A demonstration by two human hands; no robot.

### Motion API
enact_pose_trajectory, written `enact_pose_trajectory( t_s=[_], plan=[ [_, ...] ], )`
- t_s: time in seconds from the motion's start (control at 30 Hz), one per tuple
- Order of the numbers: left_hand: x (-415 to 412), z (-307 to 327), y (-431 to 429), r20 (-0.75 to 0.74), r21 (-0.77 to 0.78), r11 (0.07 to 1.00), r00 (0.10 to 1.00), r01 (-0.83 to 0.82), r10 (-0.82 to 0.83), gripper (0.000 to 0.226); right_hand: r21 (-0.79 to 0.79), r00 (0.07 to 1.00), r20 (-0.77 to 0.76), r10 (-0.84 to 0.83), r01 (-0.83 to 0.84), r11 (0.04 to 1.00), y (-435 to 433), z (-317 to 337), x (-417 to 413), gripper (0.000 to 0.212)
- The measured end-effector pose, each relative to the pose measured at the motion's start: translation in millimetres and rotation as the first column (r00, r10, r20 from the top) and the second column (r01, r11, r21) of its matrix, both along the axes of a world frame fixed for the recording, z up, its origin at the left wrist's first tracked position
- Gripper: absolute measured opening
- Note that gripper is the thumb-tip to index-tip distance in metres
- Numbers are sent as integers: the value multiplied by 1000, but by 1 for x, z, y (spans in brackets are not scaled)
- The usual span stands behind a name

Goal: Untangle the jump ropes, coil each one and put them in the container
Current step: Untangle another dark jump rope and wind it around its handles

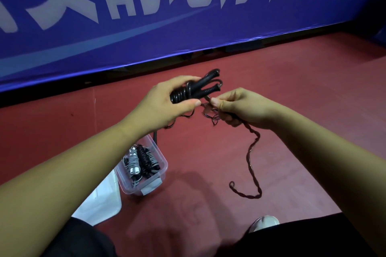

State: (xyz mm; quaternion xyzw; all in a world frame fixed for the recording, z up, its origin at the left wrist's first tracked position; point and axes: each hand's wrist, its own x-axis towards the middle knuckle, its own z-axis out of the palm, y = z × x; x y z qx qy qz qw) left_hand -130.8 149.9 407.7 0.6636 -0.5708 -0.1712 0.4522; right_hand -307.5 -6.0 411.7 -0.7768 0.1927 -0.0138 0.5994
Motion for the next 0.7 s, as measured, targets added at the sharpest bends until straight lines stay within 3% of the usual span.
enact_pose_trajectory(
  t_s=[0.17,0.3,0.4,0.7],
  plan=[
    [19,-5,-4,65,57,988,988,-143,139,36,-98,999,-25,-22,20,995,11,6,0,32],
    [26,-8,-2,225,108,974,960,-198,170,35,-288,998,-60,-4,-14,958,23,16,3,17],
    [27,-9,-2,300,142,961,936,-236,185,37,-397,996,-82,18,-50,916,30,21,5,23],
    [22,-9,-5,468,159,913,843,-375,265,40,-458,999,-32,4,-18,889,45,28,9,28]
  ],
)
